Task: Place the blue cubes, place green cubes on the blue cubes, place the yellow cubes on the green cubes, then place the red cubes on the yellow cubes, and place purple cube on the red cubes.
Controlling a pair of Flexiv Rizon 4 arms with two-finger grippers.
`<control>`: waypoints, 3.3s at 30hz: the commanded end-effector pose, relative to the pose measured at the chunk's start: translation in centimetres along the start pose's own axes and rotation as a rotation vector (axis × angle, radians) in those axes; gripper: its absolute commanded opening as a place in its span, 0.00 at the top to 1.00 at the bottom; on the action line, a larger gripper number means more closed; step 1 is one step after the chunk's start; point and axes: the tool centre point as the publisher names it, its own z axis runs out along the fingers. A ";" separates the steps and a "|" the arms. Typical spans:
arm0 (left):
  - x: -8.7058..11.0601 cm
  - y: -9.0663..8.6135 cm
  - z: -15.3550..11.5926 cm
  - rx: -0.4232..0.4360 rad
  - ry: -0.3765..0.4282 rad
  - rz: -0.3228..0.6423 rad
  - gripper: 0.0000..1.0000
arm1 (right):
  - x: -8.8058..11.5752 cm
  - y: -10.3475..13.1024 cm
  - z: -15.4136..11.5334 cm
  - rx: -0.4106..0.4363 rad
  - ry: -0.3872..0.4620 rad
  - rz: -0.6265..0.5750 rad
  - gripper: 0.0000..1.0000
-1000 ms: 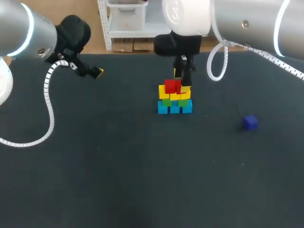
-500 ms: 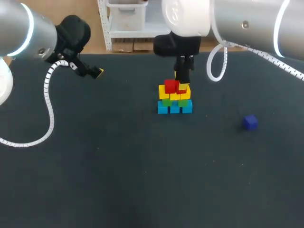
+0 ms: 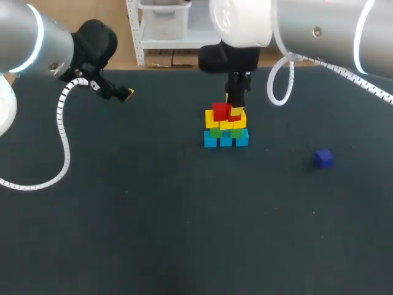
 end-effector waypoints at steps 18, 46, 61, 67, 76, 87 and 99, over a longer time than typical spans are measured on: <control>0.1 0.2 0.0 0.008 -0.004 0.004 0.00 | 0.0 -0.2 0.0 0.001 -0.009 0.000 0.84; 0.1 0.2 0.0 0.008 -0.004 0.004 0.00 | 0.1 -0.1 0.2 0.003 -0.017 -0.002 0.16; 0.1 0.2 0.0 0.008 -0.004 0.004 0.00 | 0.0 -0.1 0.3 0.004 -0.016 -0.007 0.75; 0.1 0.2 0.0 0.008 -0.004 0.004 0.00 | 0.0 -0.1 0.3 0.005 -0.016 -0.007 0.82; 0.1 0.2 0.0 0.008 -0.004 0.004 0.00 | 0.0 -0.1 0.2 0.009 -0.017 -0.008 0.85; 0.1 0.2 0.0 0.008 -0.004 0.004 0.00 | 0.1 -0.2 0.3 0.013 -0.016 -0.006 0.83; 0.1 0.2 0.0 0.008 -0.004 0.004 0.00 | 0.0 -0.3 0.3 0.014 -0.016 -0.004 0.51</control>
